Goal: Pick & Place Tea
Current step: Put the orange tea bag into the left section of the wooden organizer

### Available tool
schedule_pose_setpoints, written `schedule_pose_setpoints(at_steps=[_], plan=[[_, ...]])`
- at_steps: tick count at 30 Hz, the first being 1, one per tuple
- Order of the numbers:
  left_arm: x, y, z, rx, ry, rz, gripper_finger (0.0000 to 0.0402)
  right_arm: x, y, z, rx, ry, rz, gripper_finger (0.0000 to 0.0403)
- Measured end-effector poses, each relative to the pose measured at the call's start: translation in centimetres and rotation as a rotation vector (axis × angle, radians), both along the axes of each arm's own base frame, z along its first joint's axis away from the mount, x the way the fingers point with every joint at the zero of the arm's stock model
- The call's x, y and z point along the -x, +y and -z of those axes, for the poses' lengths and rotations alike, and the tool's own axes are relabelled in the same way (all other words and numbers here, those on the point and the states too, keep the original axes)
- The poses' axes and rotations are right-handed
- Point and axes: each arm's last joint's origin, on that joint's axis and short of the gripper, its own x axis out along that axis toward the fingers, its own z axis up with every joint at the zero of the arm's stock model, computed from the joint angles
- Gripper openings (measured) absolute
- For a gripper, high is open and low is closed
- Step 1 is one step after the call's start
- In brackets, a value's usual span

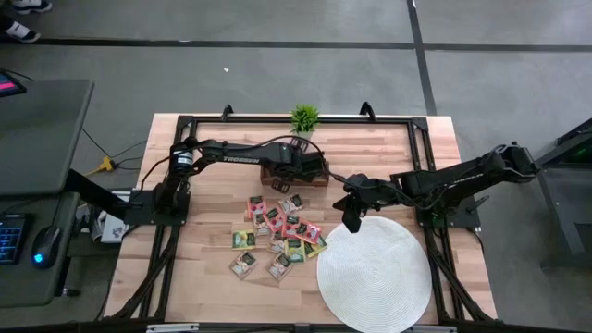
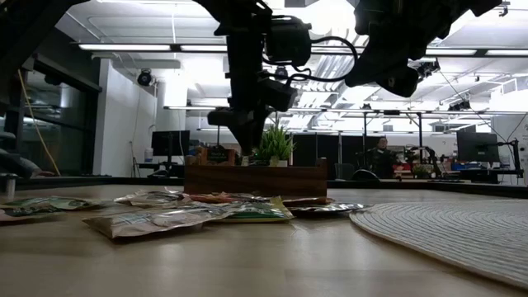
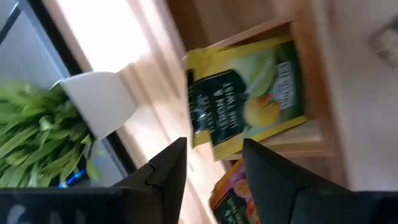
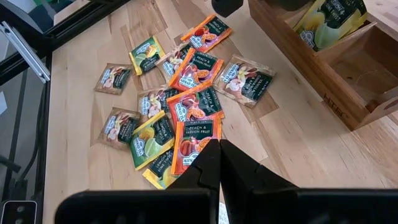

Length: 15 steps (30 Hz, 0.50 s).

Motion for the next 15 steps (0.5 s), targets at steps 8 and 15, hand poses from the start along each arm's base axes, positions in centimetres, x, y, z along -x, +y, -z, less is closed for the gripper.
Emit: schedule_pose_setpoints(at_steps=[8,15], plan=[[1.1,-0.1,-1.9,-0.009,-0.051,-0.088,0.0154,0.1,0.0,0.1,0.002,0.014,0.0,0.0],[2.0,-0.2,-3.1,0.013,-0.122,-0.181,0.0154,0.4,0.0,0.5,0.009,0.065,-0.003,0.0]])
